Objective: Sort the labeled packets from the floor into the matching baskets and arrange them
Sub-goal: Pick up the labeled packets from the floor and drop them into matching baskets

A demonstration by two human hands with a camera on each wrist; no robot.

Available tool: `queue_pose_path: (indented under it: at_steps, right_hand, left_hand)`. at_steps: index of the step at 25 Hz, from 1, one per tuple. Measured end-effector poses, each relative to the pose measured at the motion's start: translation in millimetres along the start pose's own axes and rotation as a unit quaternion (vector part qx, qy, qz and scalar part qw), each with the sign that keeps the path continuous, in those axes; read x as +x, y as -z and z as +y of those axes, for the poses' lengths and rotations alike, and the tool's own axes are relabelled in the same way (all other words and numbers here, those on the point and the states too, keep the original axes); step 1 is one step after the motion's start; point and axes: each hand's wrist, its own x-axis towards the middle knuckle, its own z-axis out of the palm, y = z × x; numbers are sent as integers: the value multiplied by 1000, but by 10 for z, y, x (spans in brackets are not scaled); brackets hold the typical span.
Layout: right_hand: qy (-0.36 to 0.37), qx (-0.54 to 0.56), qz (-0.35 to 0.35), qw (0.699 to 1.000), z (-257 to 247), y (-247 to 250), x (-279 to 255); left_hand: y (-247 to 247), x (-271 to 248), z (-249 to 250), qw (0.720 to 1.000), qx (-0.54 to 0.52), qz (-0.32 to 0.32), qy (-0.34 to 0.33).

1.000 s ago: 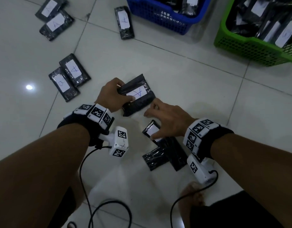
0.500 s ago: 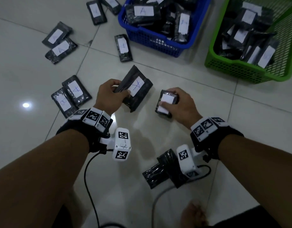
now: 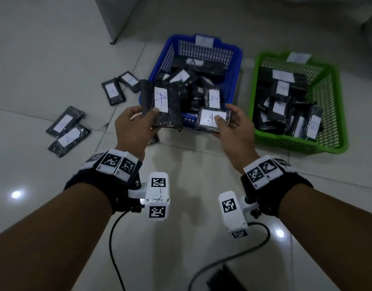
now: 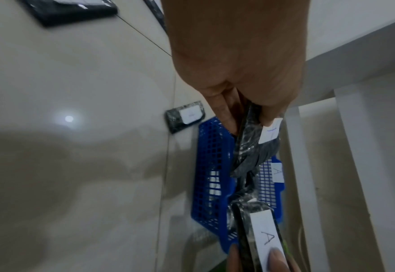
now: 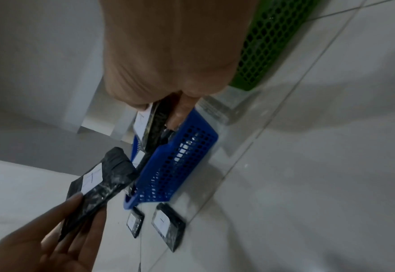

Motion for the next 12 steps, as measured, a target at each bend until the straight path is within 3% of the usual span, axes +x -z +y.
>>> queue_pose_path:
  at_steps: [4, 12]
  right_hand:
    - [71, -20, 83, 994, -206, -227, 504]
    - [80, -25, 203, 976, -106, -599, 1092]
  left_hand:
    - [-392, 560, 210, 999, 0, -42, -25]
    - [-844, 1453, 134, 982, 111, -136, -68]
